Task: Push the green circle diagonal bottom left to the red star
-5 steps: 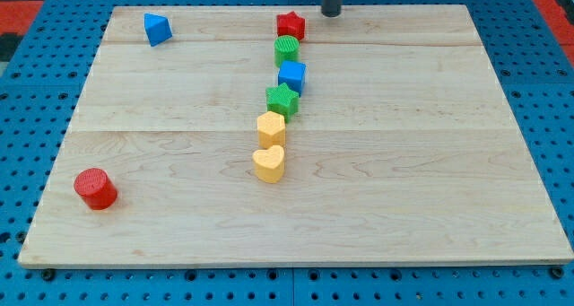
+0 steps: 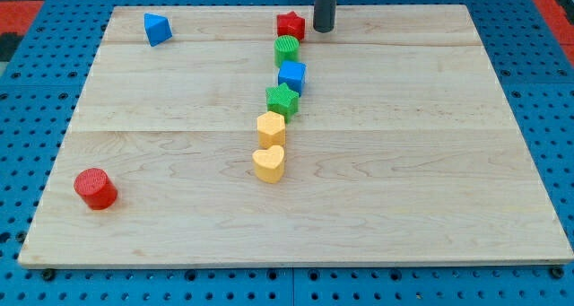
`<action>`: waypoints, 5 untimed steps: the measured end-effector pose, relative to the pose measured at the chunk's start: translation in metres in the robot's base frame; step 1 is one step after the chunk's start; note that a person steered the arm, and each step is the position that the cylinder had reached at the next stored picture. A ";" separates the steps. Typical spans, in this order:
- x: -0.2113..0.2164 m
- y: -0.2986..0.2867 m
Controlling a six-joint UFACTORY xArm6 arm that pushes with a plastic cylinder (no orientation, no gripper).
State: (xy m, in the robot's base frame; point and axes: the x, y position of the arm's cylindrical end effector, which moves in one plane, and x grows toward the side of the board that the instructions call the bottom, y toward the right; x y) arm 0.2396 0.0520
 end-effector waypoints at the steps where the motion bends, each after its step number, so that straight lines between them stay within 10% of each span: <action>1: 0.000 -0.001; 5: 0.000 -0.053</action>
